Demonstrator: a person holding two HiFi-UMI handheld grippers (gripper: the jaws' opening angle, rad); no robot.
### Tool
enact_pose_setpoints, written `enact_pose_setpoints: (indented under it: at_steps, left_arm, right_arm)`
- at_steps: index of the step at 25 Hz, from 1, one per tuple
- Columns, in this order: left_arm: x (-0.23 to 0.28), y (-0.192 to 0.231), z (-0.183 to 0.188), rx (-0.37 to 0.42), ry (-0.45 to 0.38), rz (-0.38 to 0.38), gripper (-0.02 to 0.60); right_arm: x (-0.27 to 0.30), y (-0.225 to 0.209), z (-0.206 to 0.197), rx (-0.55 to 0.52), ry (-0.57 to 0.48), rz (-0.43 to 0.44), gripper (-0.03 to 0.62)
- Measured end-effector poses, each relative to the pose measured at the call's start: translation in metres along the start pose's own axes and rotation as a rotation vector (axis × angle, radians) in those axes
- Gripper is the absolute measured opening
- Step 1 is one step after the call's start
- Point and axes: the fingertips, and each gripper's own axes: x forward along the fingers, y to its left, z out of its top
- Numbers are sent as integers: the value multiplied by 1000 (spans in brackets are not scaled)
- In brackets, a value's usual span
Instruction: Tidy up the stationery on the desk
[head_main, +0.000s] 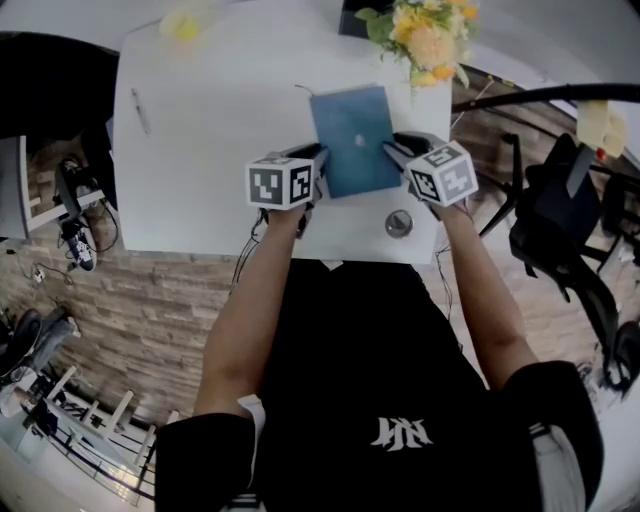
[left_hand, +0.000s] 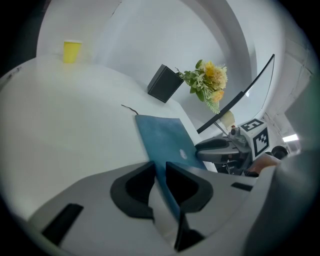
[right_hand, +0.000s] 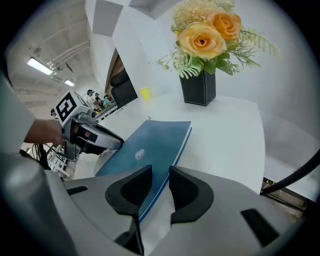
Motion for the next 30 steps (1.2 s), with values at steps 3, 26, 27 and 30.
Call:
enact_pose_setpoints:
  at_steps: [3,26,27,30]
  left_arm:
    - [-6,7,-2,11,13,-13,74]
    - [-97,120,-19,9,113,-52,74]
    - [-102,125,-20,12,117,-54,74]
    - [-114,139,-22,16,122,-56,74]
  right_arm:
    - [3,13,-4,16,14,-9,127]
    - [72,147,18,91,32,-20,124]
    - [75,150,20,88,36,-19,123]
    - [86,166,28,81,45,-4,123]
